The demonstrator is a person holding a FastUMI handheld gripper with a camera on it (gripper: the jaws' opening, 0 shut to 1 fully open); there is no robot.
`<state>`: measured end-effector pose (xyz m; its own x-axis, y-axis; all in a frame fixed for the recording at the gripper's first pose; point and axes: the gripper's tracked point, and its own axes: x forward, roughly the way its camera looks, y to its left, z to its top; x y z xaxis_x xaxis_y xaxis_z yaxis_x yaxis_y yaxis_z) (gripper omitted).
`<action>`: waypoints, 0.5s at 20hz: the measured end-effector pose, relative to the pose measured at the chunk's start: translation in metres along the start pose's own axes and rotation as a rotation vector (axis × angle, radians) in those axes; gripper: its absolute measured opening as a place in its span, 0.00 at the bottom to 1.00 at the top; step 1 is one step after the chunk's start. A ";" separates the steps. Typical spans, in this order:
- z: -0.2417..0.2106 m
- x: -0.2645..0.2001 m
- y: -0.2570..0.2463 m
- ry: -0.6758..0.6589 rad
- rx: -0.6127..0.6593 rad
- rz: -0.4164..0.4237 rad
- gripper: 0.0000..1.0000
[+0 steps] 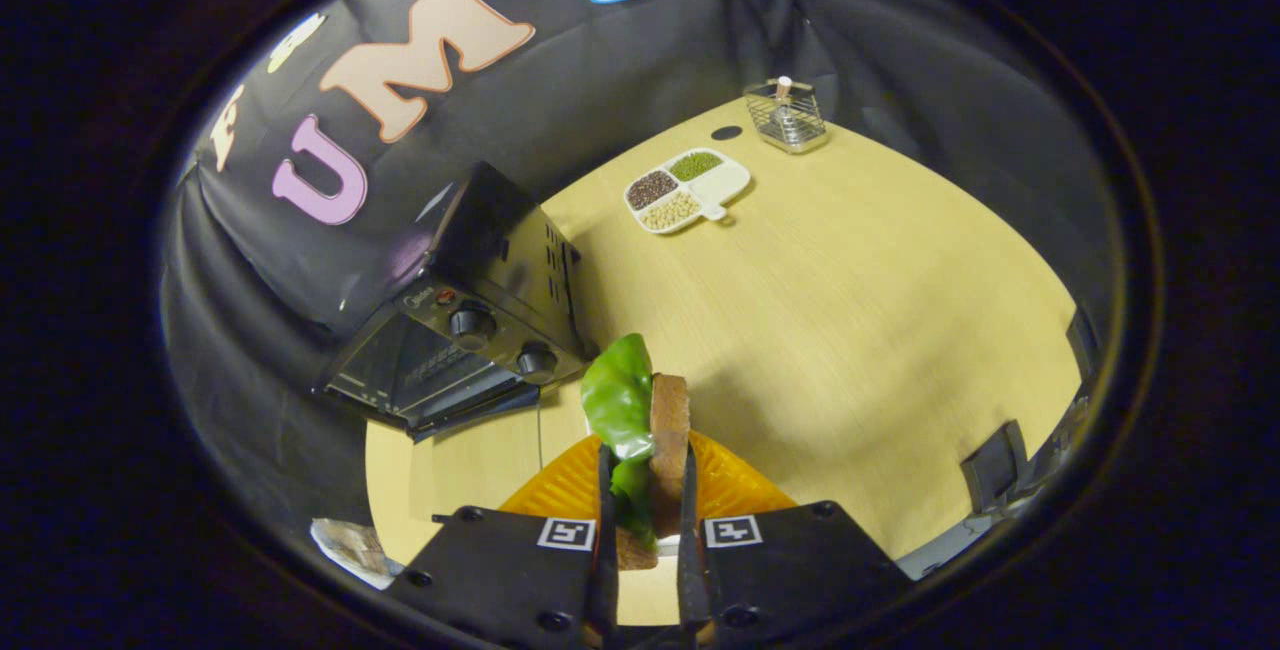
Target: Open the toaster oven, put the food inside, and close the toaster oven door.
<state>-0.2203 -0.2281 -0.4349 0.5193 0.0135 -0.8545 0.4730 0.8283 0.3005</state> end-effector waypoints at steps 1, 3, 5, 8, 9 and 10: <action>0.003 -0.003 0.004 -0.009 0.003 0.002 0.25; 0.011 -0.010 0.016 -0.031 0.019 0.022 0.25; 0.016 -0.014 0.029 -0.041 0.045 0.045 0.25; 0.017 -0.015 0.062 -0.037 0.117 0.121 0.25; 0.015 -0.015 0.073 -0.031 0.136 0.144 0.25; 0.012 -0.015 0.084 -0.021 0.155 0.168 0.25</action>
<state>-0.1797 -0.1657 -0.3918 0.6136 0.1311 -0.7786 0.4818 0.7191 0.5008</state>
